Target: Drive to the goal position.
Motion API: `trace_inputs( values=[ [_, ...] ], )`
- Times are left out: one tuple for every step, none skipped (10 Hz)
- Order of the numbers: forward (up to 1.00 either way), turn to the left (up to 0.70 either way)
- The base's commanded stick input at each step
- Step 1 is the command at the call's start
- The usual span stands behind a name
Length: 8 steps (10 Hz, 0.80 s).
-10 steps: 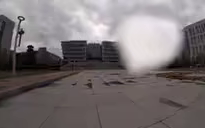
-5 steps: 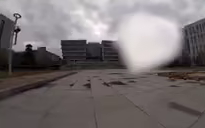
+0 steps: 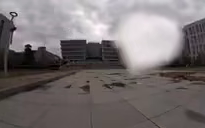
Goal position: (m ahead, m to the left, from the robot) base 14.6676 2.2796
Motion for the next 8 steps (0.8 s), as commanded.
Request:
trace_inputs(
  values=[
    [0.7,0.0],
    [0.69,0.0],
    [0.7,0.0],
    [0.7,0.11],
    [0.7,0.26],
    [0.7,0.35],
    [0.7,0.34],
    [0.7,0.24]
  ],
)
